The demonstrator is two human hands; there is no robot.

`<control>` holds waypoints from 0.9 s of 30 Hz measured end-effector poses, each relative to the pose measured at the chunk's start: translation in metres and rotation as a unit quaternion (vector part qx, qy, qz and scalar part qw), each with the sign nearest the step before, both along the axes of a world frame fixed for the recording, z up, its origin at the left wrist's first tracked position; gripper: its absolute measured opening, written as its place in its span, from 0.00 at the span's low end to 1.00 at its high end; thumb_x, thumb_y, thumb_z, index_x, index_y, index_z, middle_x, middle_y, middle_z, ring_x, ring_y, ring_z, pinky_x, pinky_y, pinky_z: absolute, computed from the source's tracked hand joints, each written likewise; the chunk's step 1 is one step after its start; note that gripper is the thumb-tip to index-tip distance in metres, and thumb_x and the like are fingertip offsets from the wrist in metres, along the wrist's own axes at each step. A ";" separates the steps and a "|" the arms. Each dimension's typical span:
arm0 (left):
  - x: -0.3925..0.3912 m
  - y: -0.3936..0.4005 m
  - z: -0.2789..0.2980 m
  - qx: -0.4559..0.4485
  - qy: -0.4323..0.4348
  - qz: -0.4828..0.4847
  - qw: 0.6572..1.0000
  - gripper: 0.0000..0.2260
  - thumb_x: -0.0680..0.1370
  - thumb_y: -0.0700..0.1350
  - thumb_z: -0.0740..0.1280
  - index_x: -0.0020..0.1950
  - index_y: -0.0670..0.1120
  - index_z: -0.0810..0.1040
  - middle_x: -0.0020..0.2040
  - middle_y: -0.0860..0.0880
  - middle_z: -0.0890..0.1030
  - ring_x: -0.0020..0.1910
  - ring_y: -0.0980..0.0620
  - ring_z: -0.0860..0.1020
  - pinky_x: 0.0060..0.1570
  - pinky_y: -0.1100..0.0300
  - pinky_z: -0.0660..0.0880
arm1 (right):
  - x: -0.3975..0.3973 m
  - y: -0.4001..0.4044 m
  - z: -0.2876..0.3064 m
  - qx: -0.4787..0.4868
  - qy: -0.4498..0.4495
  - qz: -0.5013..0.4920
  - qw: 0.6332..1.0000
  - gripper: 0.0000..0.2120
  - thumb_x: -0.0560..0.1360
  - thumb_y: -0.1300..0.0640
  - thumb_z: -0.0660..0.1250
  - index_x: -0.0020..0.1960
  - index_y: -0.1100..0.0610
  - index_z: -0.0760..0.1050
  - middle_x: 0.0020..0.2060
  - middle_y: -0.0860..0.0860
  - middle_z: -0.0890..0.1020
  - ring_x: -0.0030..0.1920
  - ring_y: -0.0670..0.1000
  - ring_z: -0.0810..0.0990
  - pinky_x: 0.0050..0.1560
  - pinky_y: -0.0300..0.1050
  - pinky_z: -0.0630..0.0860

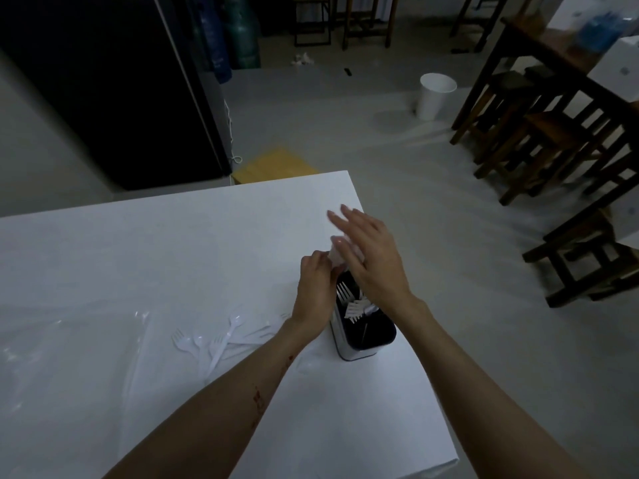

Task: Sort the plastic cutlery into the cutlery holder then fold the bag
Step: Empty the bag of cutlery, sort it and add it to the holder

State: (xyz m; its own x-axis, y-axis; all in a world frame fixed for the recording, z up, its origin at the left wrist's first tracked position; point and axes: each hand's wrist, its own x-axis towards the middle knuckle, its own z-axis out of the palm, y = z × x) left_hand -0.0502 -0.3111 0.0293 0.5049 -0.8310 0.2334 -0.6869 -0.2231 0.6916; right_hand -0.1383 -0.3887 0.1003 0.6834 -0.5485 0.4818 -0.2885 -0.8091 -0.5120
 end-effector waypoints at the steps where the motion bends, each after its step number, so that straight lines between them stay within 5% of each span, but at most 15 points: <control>1: 0.000 0.000 -0.004 0.010 -0.002 -0.004 1.000 0.10 0.82 0.44 0.58 0.41 0.49 0.71 0.42 0.50 0.74 0.43 0.53 0.71 0.42 0.67 0.66 | 0.004 0.000 -0.006 -0.025 0.024 0.018 0.999 0.17 0.81 0.54 0.61 0.68 0.55 0.74 0.68 0.53 0.76 0.70 0.51 0.71 0.71 0.48 0.63; 5: -0.003 0.018 -0.002 0.027 0.015 0.044 0.999 0.09 0.81 0.50 0.57 0.51 0.49 0.74 0.54 0.42 0.75 0.48 0.53 0.75 0.49 0.61 0.72 | 0.005 0.002 -0.033 -0.032 0.106 -0.001 0.994 0.18 0.82 0.54 0.56 0.65 0.59 0.77 0.65 0.55 0.78 0.71 0.57 0.70 0.73 0.58 0.62; 9: -0.009 0.056 0.005 0.044 0.088 -0.005 0.995 0.17 0.83 0.45 0.54 0.72 0.47 0.66 0.65 0.57 0.66 0.63 0.61 0.65 0.54 0.85 0.57 | 0.005 0.009 -0.040 -0.068 0.169 -0.027 0.983 0.25 0.83 0.49 0.47 0.68 0.62 0.74 0.67 0.57 0.75 0.73 0.58 0.66 0.75 0.54 0.53; 11: -0.004 0.076 -0.006 0.068 0.100 0.006 0.993 0.18 0.83 0.41 0.56 0.73 0.44 0.65 0.69 0.52 0.66 0.68 0.57 0.65 0.59 0.85 0.51 | 0.010 0.016 -0.035 -0.086 0.190 -0.055 0.977 0.27 0.84 0.47 0.44 0.71 0.61 0.71 0.71 0.57 0.72 0.75 0.57 0.63 0.76 0.56 0.50; 14: 0.008 0.110 -0.018 0.088 0.080 0.019 0.993 0.19 0.82 0.39 0.57 0.73 0.42 0.65 0.72 0.49 0.66 0.71 0.56 0.64 0.62 0.84 0.49 | 0.019 0.038 -0.028 -0.109 0.121 -0.063 0.985 0.20 0.83 0.55 0.52 0.71 0.60 0.70 0.72 0.58 0.70 0.75 0.58 0.64 0.76 0.59 0.53; 17: 0.022 0.158 -0.034 0.126 0.036 0.023 0.991 0.19 0.83 0.40 0.56 0.74 0.42 0.64 0.74 0.48 0.64 0.73 0.57 0.60 0.69 0.71 0.57 | 0.030 0.077 -0.032 -0.050 0.043 0.015 0.998 0.19 0.78 0.67 0.56 0.68 0.63 0.72 0.69 0.58 0.73 0.71 0.56 0.69 0.75 0.52 0.60; 20: 0.040 0.207 -0.057 0.162 -0.011 0.071 0.984 0.20 0.82 0.46 0.52 0.70 0.39 0.70 0.71 0.43 0.70 0.72 0.44 0.66 0.66 0.46 0.70 | 0.038 0.123 -0.067 -0.040 0.121 0.102 0.987 0.22 0.73 0.66 0.59 0.65 0.61 0.75 0.65 0.58 0.77 0.65 0.57 0.74 0.69 0.52 0.70; 23: 0.055 0.243 -0.076 0.245 -0.062 0.048 0.966 0.24 0.81 0.49 0.47 0.67 0.39 0.74 0.68 0.42 0.74 0.67 0.42 0.73 0.57 0.45 0.75 | 0.034 0.168 -0.114 -0.006 0.235 0.101 0.967 0.28 0.68 0.68 0.70 0.67 0.59 0.75 0.66 0.58 0.77 0.65 0.60 0.76 0.60 0.57 0.78; 27: 0.060 0.271 -0.088 0.258 -0.102 0.015 0.961 0.24 0.82 0.49 0.44 0.67 0.39 0.71 0.67 0.41 0.75 0.65 0.42 0.75 0.55 0.47 0.78 | 0.029 0.207 -0.151 -0.012 0.336 0.073 0.939 0.32 0.67 0.60 0.76 0.70 0.60 0.72 0.69 0.60 0.74 0.69 0.65 0.72 0.63 0.60 0.73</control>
